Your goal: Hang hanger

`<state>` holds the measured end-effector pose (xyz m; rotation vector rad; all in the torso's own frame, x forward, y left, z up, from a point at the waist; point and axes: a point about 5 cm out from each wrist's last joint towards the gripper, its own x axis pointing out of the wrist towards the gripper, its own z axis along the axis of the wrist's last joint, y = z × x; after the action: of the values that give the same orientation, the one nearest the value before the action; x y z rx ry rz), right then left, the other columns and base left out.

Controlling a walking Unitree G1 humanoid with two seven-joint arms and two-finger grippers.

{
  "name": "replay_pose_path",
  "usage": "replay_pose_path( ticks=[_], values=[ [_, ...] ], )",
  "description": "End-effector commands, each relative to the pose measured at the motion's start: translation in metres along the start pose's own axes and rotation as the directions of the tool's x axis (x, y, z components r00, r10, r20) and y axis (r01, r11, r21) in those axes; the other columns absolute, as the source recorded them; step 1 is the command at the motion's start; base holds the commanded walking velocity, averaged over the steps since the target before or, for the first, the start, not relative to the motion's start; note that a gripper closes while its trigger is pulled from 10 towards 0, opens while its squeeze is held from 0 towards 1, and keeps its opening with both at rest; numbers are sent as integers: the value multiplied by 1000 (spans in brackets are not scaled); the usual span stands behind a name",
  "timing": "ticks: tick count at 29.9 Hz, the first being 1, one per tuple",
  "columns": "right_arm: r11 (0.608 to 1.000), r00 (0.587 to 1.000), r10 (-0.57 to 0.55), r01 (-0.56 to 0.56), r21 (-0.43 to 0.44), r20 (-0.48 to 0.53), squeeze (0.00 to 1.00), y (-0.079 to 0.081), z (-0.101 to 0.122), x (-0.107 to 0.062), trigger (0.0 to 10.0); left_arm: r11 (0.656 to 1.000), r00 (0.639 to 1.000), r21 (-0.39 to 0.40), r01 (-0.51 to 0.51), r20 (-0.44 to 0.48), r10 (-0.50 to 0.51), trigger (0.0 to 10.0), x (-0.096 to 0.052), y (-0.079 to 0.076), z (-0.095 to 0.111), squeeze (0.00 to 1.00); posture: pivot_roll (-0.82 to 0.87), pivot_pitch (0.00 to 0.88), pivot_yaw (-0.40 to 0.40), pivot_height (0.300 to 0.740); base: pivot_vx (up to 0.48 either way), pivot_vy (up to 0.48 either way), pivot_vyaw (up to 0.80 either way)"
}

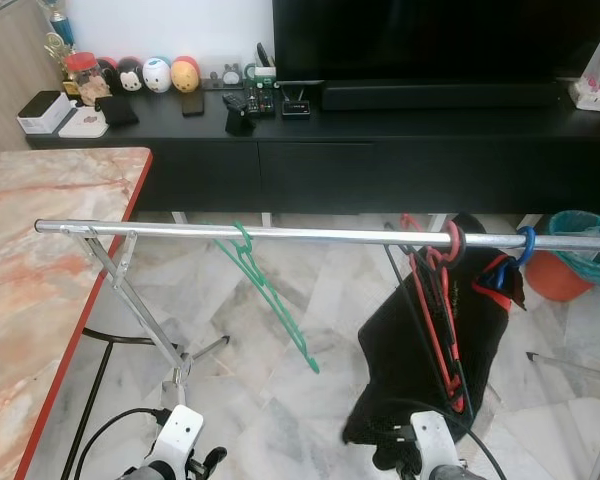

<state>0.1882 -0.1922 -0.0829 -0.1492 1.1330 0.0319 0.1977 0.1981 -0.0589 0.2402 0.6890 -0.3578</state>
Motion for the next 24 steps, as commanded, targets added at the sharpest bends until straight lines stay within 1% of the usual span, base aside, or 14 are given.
replay_pose_path(
  ticks=[1, 2, 3, 4, 5, 6, 7, 8, 12, 13, 14, 16, 21, 24],
  values=[
    [1000, 999, 16, -16, 4, 50, 0, 2, 2, 0, 10000, 1000, 1000, 5, -4, -31, 4, 10000, -2, 0, -6, 0, -22, 60, 25, 740, 0, 0, 0],
    [1000, 996, 22, -24, 20, 82, 0, 2, 4, 0, 10000, 1000, 999, 4, -5, -32, 5, 10000, -2, 0, -7, 0, -22, 60, 25, 740, 0, 0, 0],
    [997, 982, 29, -42, 66, 187, 0, 4, 11, -2, 10000, 1000, 999, 3, -7, -34, 7, 10000, -2, 0, -7, 0, -25, 62, 33, 740, 0, 0, 0],
    [997, 982, 29, -42, 66, 187, 0, 4, 11, -2, 10000, 1000, 999, 3, -7, -34, 7, 10000, -2, 0, -7, 0, -25, 62, 33, 740, 0, 0, 0],
    [997, 965, 13, -33, 69, 260, 0, 3, 16, -3, 10000, 1000, 999, 2, -9, -41, 10, 10000, -1, -1, -8, 0, -18, 64, 39, 740, 0, 0, 0],
    [997, 957, 1, -24, 76, 290, 0, 2, 19, -4, 10000, 1000, 999, 1, -11, -43, 11, 10000, -1, -1, -8, 0, -18, 64, 39, 740, 0, 0, 0],
    [994, 957, -9, -24, 109, 290, 0, 2, 18, -4, 10000, 1000, 999, -1, -11, -40, 11, 10000, 0, -2, -7, 0, -10, 62, 39, 740, 0, 0, 0],
    [994, 957, -9, -24, 109, 290, 0, 2, 18, -4, 10000, 1000, 999, -1, -11, -40, 11, 10000, 0, -2, -7, 0, -10, 62, 39, 740, 0, 0, 0],
    [993, 927, -45, 3, 114, 372, 0, -1, 24, -7, 10000, 1000, 999, -4, -18, -31, 18, 10000, 0, -1, -5, 0, 4, 65, 37, 740, 0, 0, 0],
    [992, 918, -50, -1, 128, 393, 0, -1, 25, -8, 10000, 1000, 999, -4, -21, -30, 21, 10000, 0, -1, -5, 0, 15, 69, 36, 740, 0, 0, 0],
    [988, 896, -56, -13, 152, 441, 0, 0, 28, -10, 10000, 1000, 999, -8, -27, -27, 27, 10000, 0, 1, -5, 0, 13, 70, 36, 740, 0, 0, 0],
    [988, 876, -54, -23, 155, 479, 0, 0, 30, -12, 10000, 1000, 999, -6, -28, -27, 28, 10000, -1, 1, -5, 0, 13, 70, 36, 740, 0, 0, 0],
    [994, 851, -44, -15, 108, 523, 0, 0, 34, -14, 10000, 1000, 999, -6, -28, -32, 27, 10000, -1, 1, -7, 0, 14, 71, 37, 740, 0, 0, 0],
    [991, 842, -58, -17, 135, 536, 0, 0, 34, -15, 10000, 1000, 999, -6, -27, -32, 27, 10000, -1, 0, -7, 0, 17, 74, 37, 740, 0, 0, 0]
  ],
)
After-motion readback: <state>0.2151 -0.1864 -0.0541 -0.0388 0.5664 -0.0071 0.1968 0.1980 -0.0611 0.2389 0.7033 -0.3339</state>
